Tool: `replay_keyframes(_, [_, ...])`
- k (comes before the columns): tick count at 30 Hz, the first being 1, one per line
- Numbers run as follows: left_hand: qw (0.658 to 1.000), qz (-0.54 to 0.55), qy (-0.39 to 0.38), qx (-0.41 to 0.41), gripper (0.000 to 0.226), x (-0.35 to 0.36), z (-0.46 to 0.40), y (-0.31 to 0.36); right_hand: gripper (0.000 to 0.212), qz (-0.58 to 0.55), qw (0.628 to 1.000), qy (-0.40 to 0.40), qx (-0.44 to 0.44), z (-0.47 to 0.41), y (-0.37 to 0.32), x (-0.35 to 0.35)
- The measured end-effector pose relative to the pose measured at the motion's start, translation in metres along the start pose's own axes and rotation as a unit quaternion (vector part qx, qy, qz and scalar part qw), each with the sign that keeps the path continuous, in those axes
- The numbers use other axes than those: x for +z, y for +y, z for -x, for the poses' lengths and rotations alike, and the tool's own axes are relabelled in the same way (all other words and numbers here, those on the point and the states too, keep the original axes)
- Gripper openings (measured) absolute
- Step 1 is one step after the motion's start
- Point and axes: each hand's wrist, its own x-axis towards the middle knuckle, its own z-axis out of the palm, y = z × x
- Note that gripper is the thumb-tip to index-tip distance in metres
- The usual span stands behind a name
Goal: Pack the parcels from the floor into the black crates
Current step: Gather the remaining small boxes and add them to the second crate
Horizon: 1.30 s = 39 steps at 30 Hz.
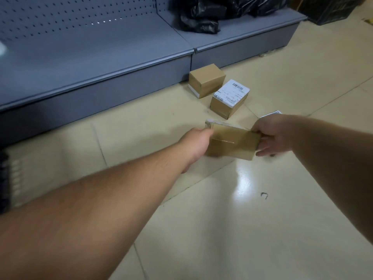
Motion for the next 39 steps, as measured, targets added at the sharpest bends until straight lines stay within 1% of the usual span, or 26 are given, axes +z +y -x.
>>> replay_keyframes(3, [0.999,0.040,0.024,0.009,0.032,-0.034,0.014,0.001,0.008,-0.013,0.998,-0.029,-0.057,0.020,-0.022,0.015])
replay_keyframes(5, [0.997,0.058,0.039,0.015,0.028,-0.056,0.026,0.002,0.015,-0.015,0.995,-0.049,-0.087,0.034,-0.037,0.025])
replay_keyframes(7, [0.996,0.065,0.061,0.021,0.030,-0.080,0.037,0.002,0.019,-0.013,0.992,-0.060,-0.113,0.048,-0.053,0.038])
replay_keyframes(10, [0.993,0.076,0.084,0.024,0.026,-0.117,0.057,0.002,0.008,-0.031,0.985,-0.091,-0.144,0.073,-0.077,0.061])
replay_keyframes(11, [0.992,0.081,0.092,0.024,0.025,-0.130,0.065,0.003,0.007,-0.031,0.982,-0.106,-0.154,0.082,-0.085,0.069])
replay_keyframes(14, [0.988,0.094,0.117,0.034,0.025,-0.171,0.089,0.004,0.018,-0.031,0.973,-0.130,-0.189,0.109,-0.108,0.095])
replay_keyframes(18, [0.982,0.108,0.146,0.046,0.031,-0.231,0.124,0.006,0.012,-0.048,0.959,-0.156,-0.233,0.154,-0.134,0.127])
replay_keyframes(21, [0.974,0.144,0.164,0.060,0.035,-0.274,0.151,0.010,0.022,-0.062,0.941,-0.201,-0.267,0.191,-0.151,0.151])
replay_keyframes(24, [0.963,0.174,0.196,0.070,0.038,-0.313,0.180,0.014,0.021,-0.110,0.922,-0.222,-0.297,0.229,-0.166,0.176])
replay_keyframes(27, [0.954,0.190,0.212,0.094,0.026,-0.347,0.210,0.013,0.017,-0.143,0.901,-0.240,-0.331,0.264,-0.177,0.204])
replay_keyframes(29, [0.948,0.196,0.223,0.112,0.025,-0.368,0.231,0.009,0.016,-0.161,0.887,-0.255,-0.350,0.285,-0.183,0.221])
replay_keyframes(32, [0.940,0.200,0.244,0.127,0.024,-0.401,0.256,-0.003,0.024,-0.166,0.868,-0.285,-0.371,0.315,-0.189,0.247])
replay_keyframes(36, [0.930,0.212,0.271,0.127,0.026,-0.444,0.285,-0.026,0.023,-0.184,0.839,-0.327,-0.393,0.353,-0.194,0.285])
replay_keyframes(39, [0.923,0.220,0.286,0.133,0.030,-0.474,0.306,-0.045,0.024,-0.192,0.829,-0.347,-0.394,0.379,-0.199,0.315])
